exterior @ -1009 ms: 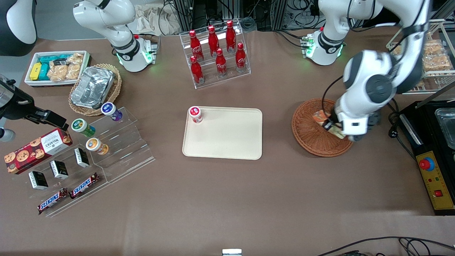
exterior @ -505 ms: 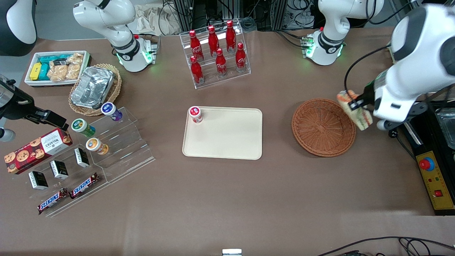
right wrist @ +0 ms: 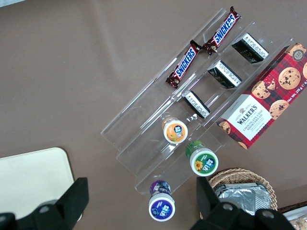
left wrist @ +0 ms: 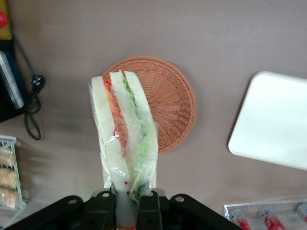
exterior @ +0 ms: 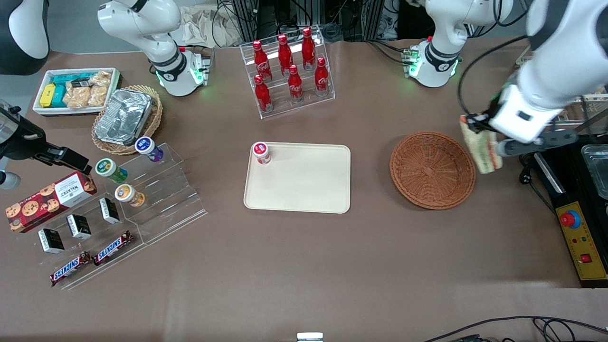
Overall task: Place sandwich from basket to tray
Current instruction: 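Carry the sandwich over the cream tray and lower it down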
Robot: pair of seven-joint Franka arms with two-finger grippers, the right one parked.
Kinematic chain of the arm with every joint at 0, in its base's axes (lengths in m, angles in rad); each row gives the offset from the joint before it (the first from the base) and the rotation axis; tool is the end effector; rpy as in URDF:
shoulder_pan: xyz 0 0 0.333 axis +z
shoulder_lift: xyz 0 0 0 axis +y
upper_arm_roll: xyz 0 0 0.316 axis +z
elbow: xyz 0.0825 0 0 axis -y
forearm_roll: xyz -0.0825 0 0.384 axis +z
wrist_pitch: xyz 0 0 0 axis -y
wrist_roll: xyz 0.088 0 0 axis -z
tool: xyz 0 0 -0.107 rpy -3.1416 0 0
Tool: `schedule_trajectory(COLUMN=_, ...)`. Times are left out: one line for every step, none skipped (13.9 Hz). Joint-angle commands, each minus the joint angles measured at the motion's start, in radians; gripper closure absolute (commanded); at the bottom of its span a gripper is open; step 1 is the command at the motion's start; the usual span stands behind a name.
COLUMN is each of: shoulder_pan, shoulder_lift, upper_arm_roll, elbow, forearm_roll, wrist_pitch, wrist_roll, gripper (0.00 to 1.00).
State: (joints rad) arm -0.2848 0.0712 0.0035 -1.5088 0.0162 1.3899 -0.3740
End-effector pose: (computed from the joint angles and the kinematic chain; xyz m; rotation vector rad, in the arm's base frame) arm 0.5344 -0.1525 0.5996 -3.0499 -0.1436 0.2675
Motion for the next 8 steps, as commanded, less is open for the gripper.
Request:
schedule_trajectory(shoulder_pan=-0.062, shoulder_lift=0.053, upper_arm_roll=-0.032, elbow=0.029, forearm_roll=0.005, wrist_pitch=0.035, wrist_roll=0.059, gripper=1.0)
schedule_trajectory(shoulder_pan=-0.068, shoulder_lift=0.077, upper_arm_roll=-0.065, elbow=0.025, forearm_roll=-0.008, wrist_pitch=0.043, wrist_roll=0.061, gripper=1.0)
schedule_trajectory(shoulder_pan=-0.074, shoulder_lift=0.11, upper_arm_roll=-0.1, elbow=0.025, forearm_roll=-0.013, wrist_pitch=0.05, wrist_roll=0.063, gripper=1.0)
schedule_trajectory(shoulder_pan=-0.08, shoulder_lift=0.146, upper_arm_roll=-0.149, elbow=0.025, forearm_roll=-0.013, wrist_pitch=0.084, wrist_roll=0.055, gripper=0.99)
schedule_trajectory(shoulder_pan=-0.089, shoulder_lift=0.183, upper_arm_roll=-0.183, elbow=0.025, forearm_roll=-0.012, wrist_pitch=0.13, wrist_roll=0.05, gripper=0.87)
schedule_trajectory(shoulder_pan=-0.106, shoulder_lift=0.218, upper_arm_roll=-0.194, elbow=0.021, forearm_roll=-0.015, wrist_pitch=0.176, wrist_roll=0.041, gripper=0.86)
schedule_trajectory(shoulder_pan=-0.129, shoulder_lift=0.254, upper_arm_roll=-0.197, elbow=0.018, forearm_roll=-0.033, wrist_pitch=0.236, wrist_roll=0.011, gripper=0.9)
schedule_trajectory(shoulder_pan=-0.157, shoulder_lift=0.286, upper_arm_roll=-0.197, elbow=0.009, forearm_roll=-0.042, wrist_pitch=0.297, wrist_roll=-0.029, gripper=0.99)
